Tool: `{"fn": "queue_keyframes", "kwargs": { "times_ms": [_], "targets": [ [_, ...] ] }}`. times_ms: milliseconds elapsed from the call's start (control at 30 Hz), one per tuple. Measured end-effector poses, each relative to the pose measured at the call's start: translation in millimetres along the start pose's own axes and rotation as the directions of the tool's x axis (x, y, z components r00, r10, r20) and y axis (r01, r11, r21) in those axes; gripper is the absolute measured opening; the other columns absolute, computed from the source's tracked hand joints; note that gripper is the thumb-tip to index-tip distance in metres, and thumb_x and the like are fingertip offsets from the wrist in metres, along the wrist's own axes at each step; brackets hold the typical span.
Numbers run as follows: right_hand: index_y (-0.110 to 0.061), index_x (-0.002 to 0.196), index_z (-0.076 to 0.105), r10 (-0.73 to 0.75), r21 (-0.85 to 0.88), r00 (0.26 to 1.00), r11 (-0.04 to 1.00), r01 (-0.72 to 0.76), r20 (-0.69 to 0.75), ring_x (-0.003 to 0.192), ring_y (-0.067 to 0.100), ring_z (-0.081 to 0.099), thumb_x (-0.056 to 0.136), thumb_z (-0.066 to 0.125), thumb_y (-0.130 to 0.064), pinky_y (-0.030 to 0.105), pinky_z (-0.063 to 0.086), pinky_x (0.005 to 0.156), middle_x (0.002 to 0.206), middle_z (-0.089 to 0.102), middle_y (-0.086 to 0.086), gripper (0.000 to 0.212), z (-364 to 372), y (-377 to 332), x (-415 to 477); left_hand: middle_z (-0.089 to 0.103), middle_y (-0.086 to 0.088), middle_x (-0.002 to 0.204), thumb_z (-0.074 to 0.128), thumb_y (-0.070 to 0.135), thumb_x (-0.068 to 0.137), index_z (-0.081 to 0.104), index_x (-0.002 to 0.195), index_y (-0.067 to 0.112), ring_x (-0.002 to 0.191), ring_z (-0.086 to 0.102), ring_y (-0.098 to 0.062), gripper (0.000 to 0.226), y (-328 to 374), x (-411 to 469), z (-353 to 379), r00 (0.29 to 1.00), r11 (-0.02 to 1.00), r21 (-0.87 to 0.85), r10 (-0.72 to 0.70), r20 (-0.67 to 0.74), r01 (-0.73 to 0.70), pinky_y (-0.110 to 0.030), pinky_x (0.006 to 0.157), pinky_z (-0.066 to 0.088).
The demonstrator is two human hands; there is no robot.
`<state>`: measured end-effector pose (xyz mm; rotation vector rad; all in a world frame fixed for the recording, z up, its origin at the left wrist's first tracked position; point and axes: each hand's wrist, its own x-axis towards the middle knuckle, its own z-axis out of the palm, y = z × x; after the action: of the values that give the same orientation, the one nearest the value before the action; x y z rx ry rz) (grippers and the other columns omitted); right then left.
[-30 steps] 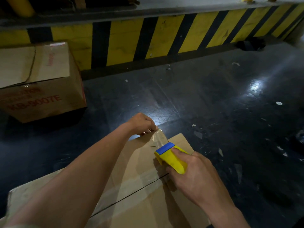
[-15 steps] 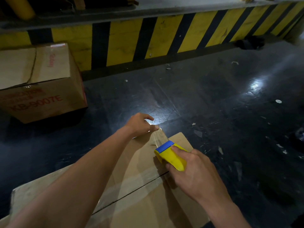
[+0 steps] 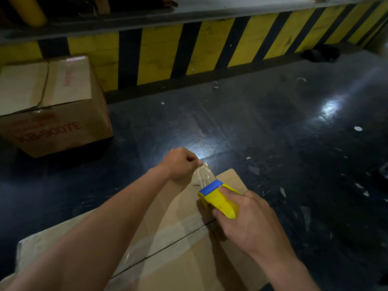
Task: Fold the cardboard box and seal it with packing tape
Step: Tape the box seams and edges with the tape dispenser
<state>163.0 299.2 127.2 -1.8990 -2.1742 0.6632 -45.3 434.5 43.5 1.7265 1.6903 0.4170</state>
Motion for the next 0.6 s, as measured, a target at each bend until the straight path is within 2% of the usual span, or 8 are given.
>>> {"fn": "queue_keyframes", "kwargs": {
  "times_ms": [133, 167, 267, 333, 467, 600],
  "targets": [
    [-0.046, 0.140, 0.042, 0.003, 0.004, 1.000, 1.000, -0.003, -0.002, 0.093, 0.020, 0.057, 0.085, 0.056, -0.059, 0.032, 0.047, 0.075, 0.090, 0.045, -0.006, 0.058, -1, 0, 0, 0.050, -0.012, 0.061, 0.064, 0.049, 0.095, 0.062, 0.059, 0.007, 0.057, 0.043, -0.015, 0.056, -3, -2, -1, 0.997, 0.997, 0.020, -0.068, 0.025, 0.068, -0.029, 0.057, 0.037],
    [-0.046, 0.140, 0.042, 0.003, 0.005, 1.000, 1.000, -0.003, -0.003, 0.094, 0.020, 0.057, 0.085, 0.056, -0.059, 0.032, 0.047, 0.076, 0.092, 0.046, -0.006, 0.058, -1, 0, 0, 0.053, -0.013, 0.061, 0.064, 0.050, 0.095, 0.063, 0.059, 0.008, 0.057, 0.045, -0.014, 0.055, -2, -2, -1, 0.998, 0.997, 0.056, -0.061, 0.016, 0.060, -0.029, 0.057, 0.039],
    [-0.045, 0.142, 0.041, 0.006, 0.013, 1.000, 1.000, -0.006, -0.002, 0.094, 0.020, 0.057, 0.086, 0.057, -0.059, 0.032, 0.048, 0.077, 0.094, 0.047, -0.005, 0.060, -2, 0, -1, 0.077, 0.000, 0.084, 0.070, 0.036, 0.093, 0.081, 0.088, 0.017, 0.077, 0.067, -0.011, 0.023, 9, -7, -1, 0.990, 0.994, 0.078, 0.085, -0.114, -0.077, -0.029, 0.073, 0.053],
    [-0.045, 0.143, 0.040, 0.006, 0.011, 1.000, 1.000, -0.006, -0.003, 0.093, 0.020, 0.056, 0.085, 0.057, -0.059, 0.033, 0.048, 0.076, 0.094, 0.048, -0.004, 0.061, -1, 1, 0, 0.078, 0.005, 0.086, 0.073, 0.030, 0.089, 0.082, 0.091, 0.021, 0.080, 0.070, -0.010, 0.013, 17, -12, -2, 0.974, 0.988, 0.082, 0.145, -0.174, -0.133, -0.028, 0.075, 0.054],
    [-0.045, 0.143, 0.040, 0.007, -0.005, 1.000, 1.000, -0.007, -0.006, 0.093, 0.020, 0.056, 0.086, 0.057, -0.060, 0.033, 0.049, 0.076, 0.096, 0.049, -0.003, 0.062, 0, 0, 0, 0.078, 0.005, 0.090, 0.075, 0.034, 0.088, 0.082, 0.094, 0.022, 0.083, 0.068, -0.010, 0.015, 14, -15, 2, 0.983, 0.989, 0.109, 0.112, -0.144, -0.096, -0.027, 0.073, 0.052],
    [-0.044, 0.144, 0.040, 0.008, -0.002, 1.000, 1.000, -0.008, -0.004, 0.095, 0.020, 0.057, 0.086, 0.057, -0.059, 0.033, 0.048, 0.077, 0.098, 0.049, -0.003, 0.062, 0, 0, 1, 0.079, 0.005, 0.095, 0.069, 0.038, 0.093, 0.082, 0.098, 0.024, 0.085, 0.068, -0.012, 0.020, 9, -16, 5, 0.986, 0.993, 0.091, 0.083, -0.142, -0.070, -0.035, 0.078, 0.057]
  ]
}}
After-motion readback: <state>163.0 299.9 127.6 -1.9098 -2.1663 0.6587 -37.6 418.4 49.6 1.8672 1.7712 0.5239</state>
